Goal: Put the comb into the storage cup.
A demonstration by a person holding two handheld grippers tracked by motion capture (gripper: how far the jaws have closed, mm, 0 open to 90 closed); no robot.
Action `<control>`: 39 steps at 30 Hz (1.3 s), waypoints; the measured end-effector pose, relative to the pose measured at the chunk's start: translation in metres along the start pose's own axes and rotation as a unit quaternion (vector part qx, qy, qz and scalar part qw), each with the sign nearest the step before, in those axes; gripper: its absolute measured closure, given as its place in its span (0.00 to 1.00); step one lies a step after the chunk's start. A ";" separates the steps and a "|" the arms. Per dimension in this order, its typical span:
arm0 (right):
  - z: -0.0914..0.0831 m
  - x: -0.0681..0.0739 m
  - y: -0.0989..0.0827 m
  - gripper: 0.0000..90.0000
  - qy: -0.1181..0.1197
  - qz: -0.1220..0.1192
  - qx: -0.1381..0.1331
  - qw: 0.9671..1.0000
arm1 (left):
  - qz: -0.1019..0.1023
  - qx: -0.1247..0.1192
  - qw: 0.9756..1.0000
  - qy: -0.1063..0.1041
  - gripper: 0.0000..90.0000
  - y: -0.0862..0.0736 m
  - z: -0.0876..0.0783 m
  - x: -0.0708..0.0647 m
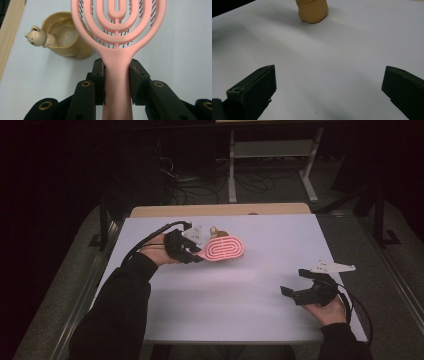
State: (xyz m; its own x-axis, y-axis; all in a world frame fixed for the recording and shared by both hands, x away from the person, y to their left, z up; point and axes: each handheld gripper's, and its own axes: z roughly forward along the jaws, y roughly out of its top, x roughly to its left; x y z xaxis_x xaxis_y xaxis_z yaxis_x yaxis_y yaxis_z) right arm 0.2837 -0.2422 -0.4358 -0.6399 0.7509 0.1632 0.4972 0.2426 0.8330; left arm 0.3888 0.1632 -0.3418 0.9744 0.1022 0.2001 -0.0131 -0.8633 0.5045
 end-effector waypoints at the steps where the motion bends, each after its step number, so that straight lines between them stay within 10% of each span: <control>1: 0.000 0.000 0.000 0.00 0.000 0.000 0.000 1.000 | 0.000 -0.003 1.000 0.003 0.77 0.001 -0.002 -0.001; 22: -0.006 0.013 0.026 0.00 0.020 -0.019 -0.008 1.000 | 0.011 -0.011 0.999 0.031 0.77 0.013 -0.041 -0.008; 39: -0.009 0.035 0.107 0.00 0.070 -0.049 -0.005 0.996 | 0.024 -0.023 0.998 0.045 0.77 0.028 -0.056 -0.014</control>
State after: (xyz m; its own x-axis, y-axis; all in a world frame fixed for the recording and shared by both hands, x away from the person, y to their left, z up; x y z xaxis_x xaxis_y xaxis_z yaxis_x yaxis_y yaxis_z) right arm 0.3088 -0.1952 -0.3364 -0.7618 0.6297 0.1522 0.4224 0.3046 0.8537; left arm 0.3622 0.1650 -0.2831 0.9487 0.1069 0.2976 -0.0710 -0.8451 0.5299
